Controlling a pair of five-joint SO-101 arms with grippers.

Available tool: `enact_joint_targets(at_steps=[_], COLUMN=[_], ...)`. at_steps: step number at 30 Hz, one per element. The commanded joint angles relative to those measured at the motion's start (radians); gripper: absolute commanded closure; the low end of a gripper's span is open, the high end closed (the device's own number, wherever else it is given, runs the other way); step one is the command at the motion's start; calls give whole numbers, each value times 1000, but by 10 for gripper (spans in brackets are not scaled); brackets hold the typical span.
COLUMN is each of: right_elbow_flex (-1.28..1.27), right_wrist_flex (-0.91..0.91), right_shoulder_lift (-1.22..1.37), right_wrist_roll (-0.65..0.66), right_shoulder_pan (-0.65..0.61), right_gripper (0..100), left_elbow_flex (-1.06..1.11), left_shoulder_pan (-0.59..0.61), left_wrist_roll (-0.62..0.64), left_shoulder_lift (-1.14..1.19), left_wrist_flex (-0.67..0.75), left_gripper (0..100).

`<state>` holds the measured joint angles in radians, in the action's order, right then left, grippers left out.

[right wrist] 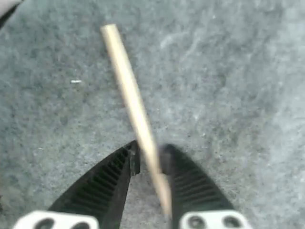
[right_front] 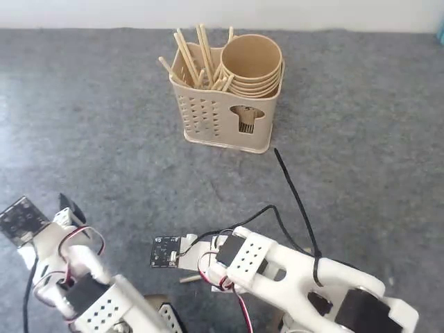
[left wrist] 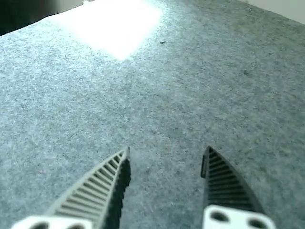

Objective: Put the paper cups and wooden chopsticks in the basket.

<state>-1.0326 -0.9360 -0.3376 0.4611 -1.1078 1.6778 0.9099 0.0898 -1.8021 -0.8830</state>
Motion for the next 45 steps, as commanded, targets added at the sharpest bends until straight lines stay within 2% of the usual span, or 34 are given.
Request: enact_joint_targets(at_steps=[1,5,11,15,20,29,33,41,45], right_elbow_flex=[32,95,245,381,471,470,470,477,526], right_wrist_flex=[-27,-168,-403,-407,-151,272,472,872,1009], right_shoulder_lift=[1,-82,-381,-602,-789,-837,-783,-556,-420], right_wrist_roll=[8,8,8,-12,-158,-164,-164,-166,-166], right_shoulder_pan=[2,4,7,36,173,341,406,476,476], right_gripper=[983,991,991,991,991,991,991,991,990], left_elbow_flex=[-7,-7,-7,-7,-7,7,7,7,7], left_shoulder_pan=[-2,-2,-2,-3,-3,-97,-103,-252,-292], left_wrist_roll=[-6,-6,-6,-6,-6,-8,-3,-6,-8], left_shoulder_lift=[-17,-17,-17,-17,-17,-17,-17,-12,-14], left_wrist_flex=[32,32,32,32,32,25,25,21,-2], left_gripper=[768,768,768,768,768,768,768,772,872])
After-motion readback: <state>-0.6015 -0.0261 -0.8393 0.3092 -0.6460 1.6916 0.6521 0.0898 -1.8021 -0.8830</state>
